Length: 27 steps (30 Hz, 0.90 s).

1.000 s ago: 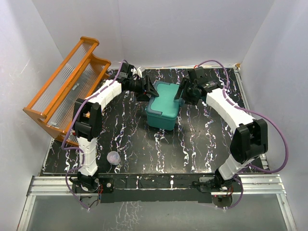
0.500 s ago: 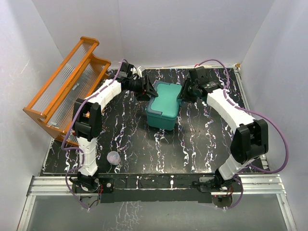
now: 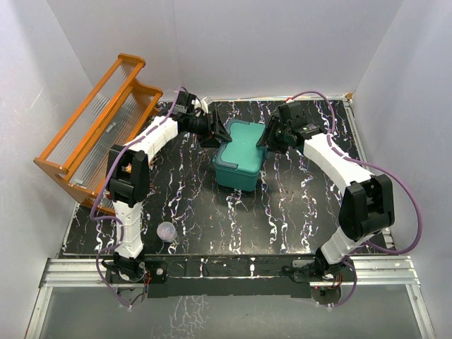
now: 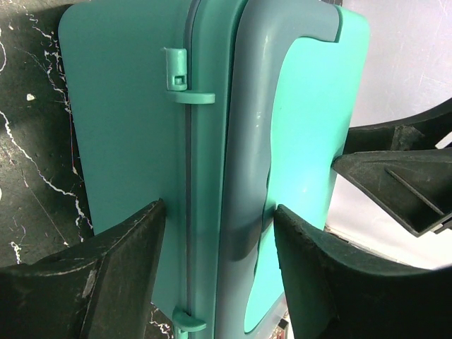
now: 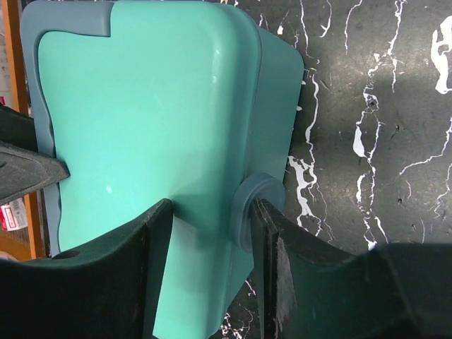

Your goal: Organize the medicine kit

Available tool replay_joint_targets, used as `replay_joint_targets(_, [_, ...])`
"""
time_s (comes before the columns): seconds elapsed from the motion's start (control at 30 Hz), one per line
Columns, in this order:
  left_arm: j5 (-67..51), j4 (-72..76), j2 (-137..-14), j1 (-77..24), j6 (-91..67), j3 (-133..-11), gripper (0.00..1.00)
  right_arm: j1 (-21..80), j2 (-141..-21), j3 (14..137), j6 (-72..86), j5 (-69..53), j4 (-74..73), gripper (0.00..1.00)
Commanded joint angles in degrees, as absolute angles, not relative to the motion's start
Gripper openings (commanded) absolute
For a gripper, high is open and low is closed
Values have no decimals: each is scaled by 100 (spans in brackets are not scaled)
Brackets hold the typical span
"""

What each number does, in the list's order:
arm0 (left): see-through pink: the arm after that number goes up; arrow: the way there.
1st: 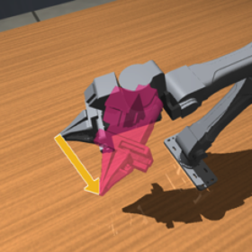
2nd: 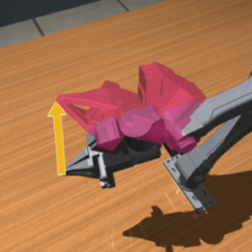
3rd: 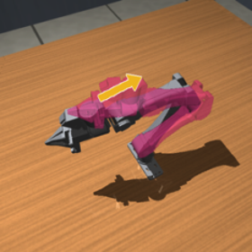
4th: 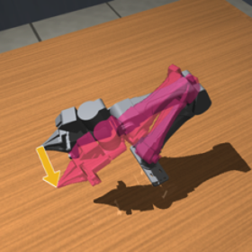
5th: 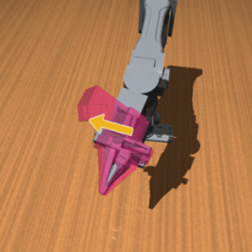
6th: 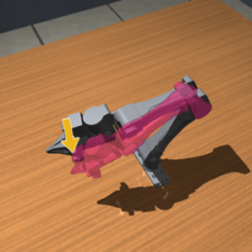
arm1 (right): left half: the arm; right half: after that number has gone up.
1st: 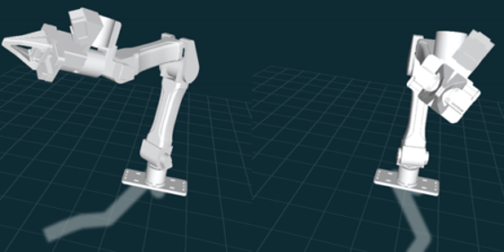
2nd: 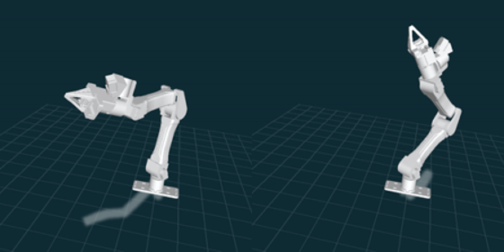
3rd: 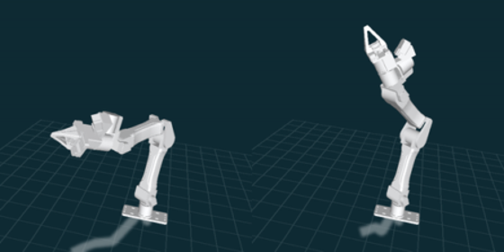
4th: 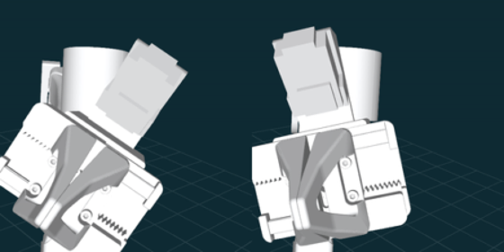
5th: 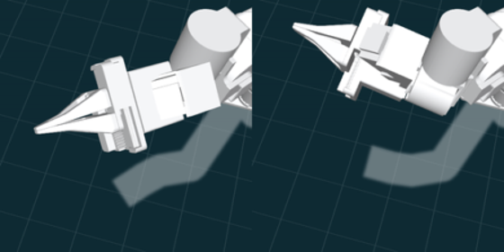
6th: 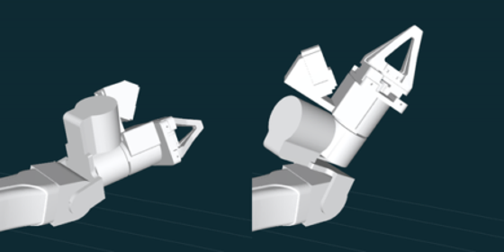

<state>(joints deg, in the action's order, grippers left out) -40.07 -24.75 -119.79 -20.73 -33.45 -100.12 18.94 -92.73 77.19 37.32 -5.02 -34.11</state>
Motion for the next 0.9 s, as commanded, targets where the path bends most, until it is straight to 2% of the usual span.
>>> replay_joint_targets(0.0, [-3875, -2912, -12048, -2139, -3233, -10043, 59, 1962, -9285, 7488, 3743, -1138, -2723, 46])
replay_joint_targets(0.3, [-4010, -2830, -12040, -2144, -3366, -9926, 58, 1864, -9426, 7254, 3819, -1827, -2372, 60])
replay_joint_targets(0.5, [-4035, -2803, -12021, -2145, -3398, -9887, 58, 1822, -9363, 7070, 3839, -2236, -1896, 62])
replay_joint_targets(0.63, [-3767, -3004, -11991, -2142, -3318, -10124, 59, 1716, -9259, 7113, 3884, -1860, -2003, 62])
replay_joint_targets(0.87, [-2817, -3806, -11738, -1950, -2910, -11102, 68, 1463, -9022, 7826, 3582, -628, -3126, 64])
